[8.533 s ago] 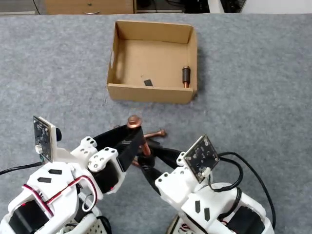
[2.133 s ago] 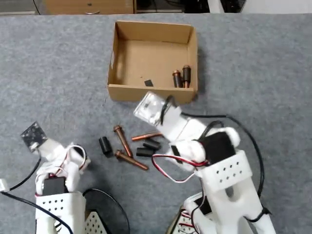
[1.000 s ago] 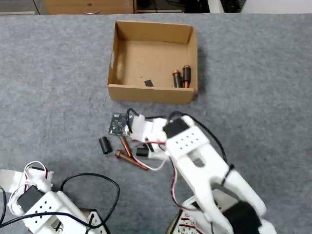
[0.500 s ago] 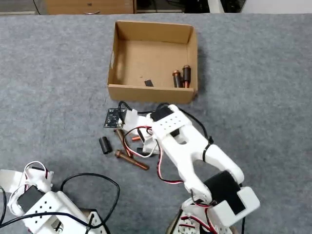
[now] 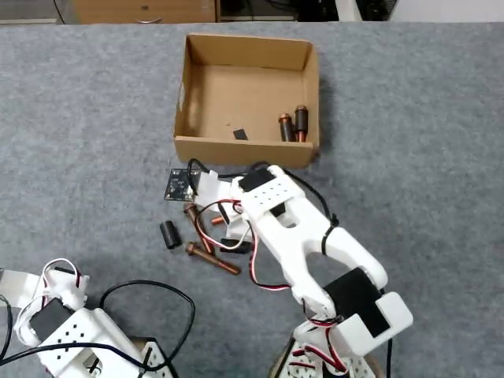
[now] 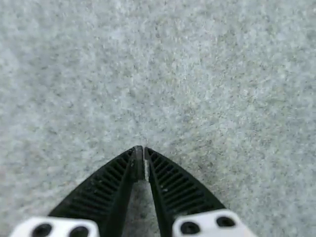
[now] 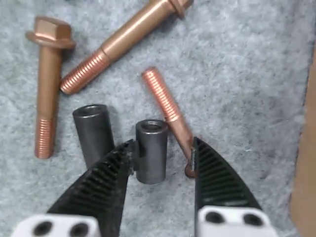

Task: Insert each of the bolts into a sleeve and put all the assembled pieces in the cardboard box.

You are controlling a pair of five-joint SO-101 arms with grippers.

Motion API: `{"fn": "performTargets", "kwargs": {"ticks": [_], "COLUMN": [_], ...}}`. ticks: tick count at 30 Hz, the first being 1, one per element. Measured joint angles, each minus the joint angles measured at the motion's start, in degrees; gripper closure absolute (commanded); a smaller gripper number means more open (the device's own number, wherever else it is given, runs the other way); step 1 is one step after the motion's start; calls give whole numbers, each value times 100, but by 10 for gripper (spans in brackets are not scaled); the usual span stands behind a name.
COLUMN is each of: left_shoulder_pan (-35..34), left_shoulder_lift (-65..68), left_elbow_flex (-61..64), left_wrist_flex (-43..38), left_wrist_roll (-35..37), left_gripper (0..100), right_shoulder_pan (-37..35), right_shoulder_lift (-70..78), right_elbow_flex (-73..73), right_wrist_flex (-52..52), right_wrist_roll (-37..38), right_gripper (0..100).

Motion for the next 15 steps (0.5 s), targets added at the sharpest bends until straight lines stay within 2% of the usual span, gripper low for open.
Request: {"fn": "performTargets", "kwargs": {"ticks": [10,15], "left_shoulder_pan": [0,0], "left_shoulder_lift": [0,0], "left_elbow_flex": [0,0], "left_wrist_flex": [0,0], "left_wrist_roll": [0,0], "left_gripper": [981,981], "right_shoulder_pan": [-35,-35], "right_shoulder_lift": [0,97], "right_elbow_flex": [-9,18], "right_wrist_flex": [404,642], "right_wrist_roll": [0,-264], "right_gripper": [839,839]}}
